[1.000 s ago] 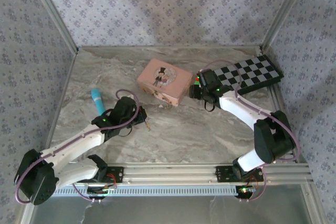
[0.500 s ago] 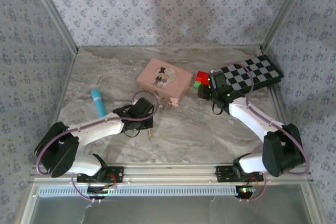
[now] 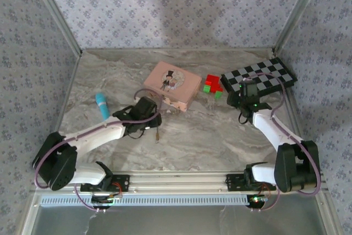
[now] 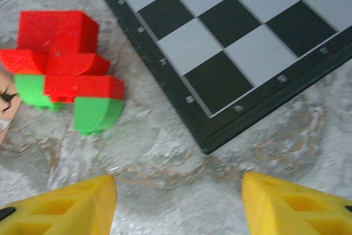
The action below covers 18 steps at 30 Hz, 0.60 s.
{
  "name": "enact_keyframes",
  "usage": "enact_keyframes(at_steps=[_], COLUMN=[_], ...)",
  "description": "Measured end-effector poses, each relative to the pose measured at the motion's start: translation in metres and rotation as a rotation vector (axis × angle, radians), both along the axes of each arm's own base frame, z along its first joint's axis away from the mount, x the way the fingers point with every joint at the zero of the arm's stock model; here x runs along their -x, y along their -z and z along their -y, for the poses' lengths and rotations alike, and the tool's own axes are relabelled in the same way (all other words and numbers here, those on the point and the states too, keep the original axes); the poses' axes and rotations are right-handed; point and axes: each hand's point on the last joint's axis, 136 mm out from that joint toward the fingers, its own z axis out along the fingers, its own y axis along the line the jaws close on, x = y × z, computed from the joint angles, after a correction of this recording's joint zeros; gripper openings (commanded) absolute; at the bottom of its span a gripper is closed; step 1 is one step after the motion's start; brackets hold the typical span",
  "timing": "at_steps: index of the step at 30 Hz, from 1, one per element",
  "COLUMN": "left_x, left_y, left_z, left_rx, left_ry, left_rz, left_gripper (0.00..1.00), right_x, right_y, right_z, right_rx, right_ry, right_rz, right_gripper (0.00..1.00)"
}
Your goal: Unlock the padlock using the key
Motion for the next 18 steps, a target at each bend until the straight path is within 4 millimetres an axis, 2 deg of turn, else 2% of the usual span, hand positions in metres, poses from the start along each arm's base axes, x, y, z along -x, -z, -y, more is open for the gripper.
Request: enact_keyframes(at_steps=[5,7,11,14,18], left_x=[-0.037,-0.051,-0.073,-0.082,-0.08], left_y=[-0.034,-0.052,-0.077,-0.081,-0.06], left_z=[-0.05,-0.076,-0.134,-0.174,-0.207], left_rx=[0.009,-0.003,-0.066,-0.143,-0.269], left_ry=[-0.117,-0.178,-0.319,-0.405,-0.442], left_rz=[0.12,0.191,0.309,0.354,0.356], left_gripper=[0.74,0.79,0.82,0.83,0.83], right_x=[-0.01,-0.014,-0.018,-0.021,-0.028], right_y=[0.003,0.013,0.04,0.049,0.049], right_z=[0.034,0.045,0.056,0.054,0.052], right_rx=[0.048,0.071,0.14,0.177,0.204], right_ry=[0.047,0.056,0.022,-0.018,-0.043], right_rz=[0.039,0.042,0.034,0.079,0.158], right_gripper=[0.66,0.66,0.66,0.67,0.77])
